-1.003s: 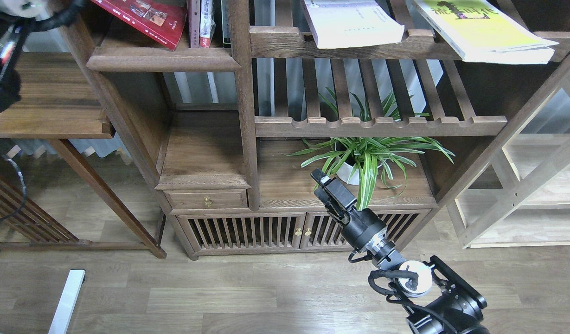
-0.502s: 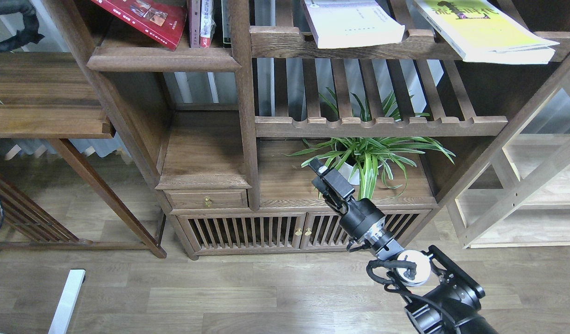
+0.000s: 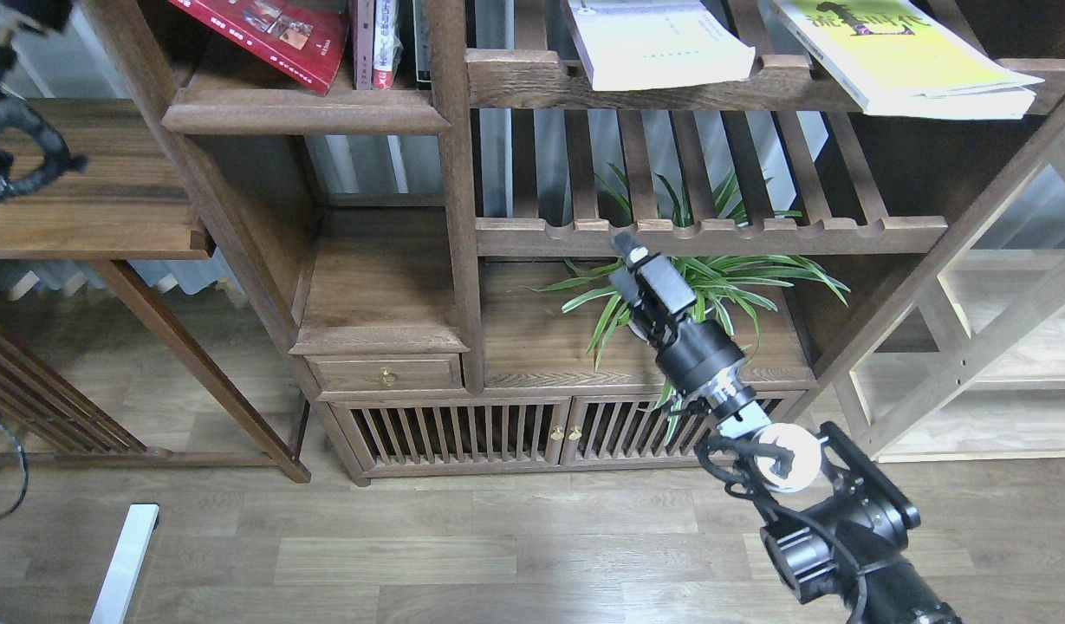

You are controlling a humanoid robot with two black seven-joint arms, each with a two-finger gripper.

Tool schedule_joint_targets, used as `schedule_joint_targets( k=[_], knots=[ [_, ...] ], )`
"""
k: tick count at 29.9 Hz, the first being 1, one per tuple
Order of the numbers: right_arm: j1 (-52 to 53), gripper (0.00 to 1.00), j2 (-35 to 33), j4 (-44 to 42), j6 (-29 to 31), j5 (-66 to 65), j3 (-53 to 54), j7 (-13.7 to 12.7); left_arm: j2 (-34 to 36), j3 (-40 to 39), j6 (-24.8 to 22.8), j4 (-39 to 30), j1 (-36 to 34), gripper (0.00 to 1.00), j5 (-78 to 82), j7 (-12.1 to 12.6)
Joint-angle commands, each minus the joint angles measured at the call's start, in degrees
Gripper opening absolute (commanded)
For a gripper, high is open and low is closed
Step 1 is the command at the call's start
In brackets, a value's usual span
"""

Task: Organize books on shelf
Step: 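Withdraw the left gripper from the shelf and raise the right gripper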

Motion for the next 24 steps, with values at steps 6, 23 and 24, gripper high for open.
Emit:
schedule_joint_targets(
  k=[6,23,24],
  knots=[
    [5.08,0.99,0.1,0.52,0.0,0.57,2.79,0.05,-6.79,0.14,0.0,-4.86,10.19,0.99,-1.24,0.0],
    [6.05,0.99,-0.25,3.42,0.0,0.48,6.04,-0.04,-14.97,4.0,0.0,-13.58,21.36,0.97,-0.88,1.4],
    [6.57,0.99,-0.33,3.51,0.0,0.48,6.13,-0.04,-15.32,4.36,0.0,-13.49,21.36,0.97,-0.88,1.49]
  ],
)
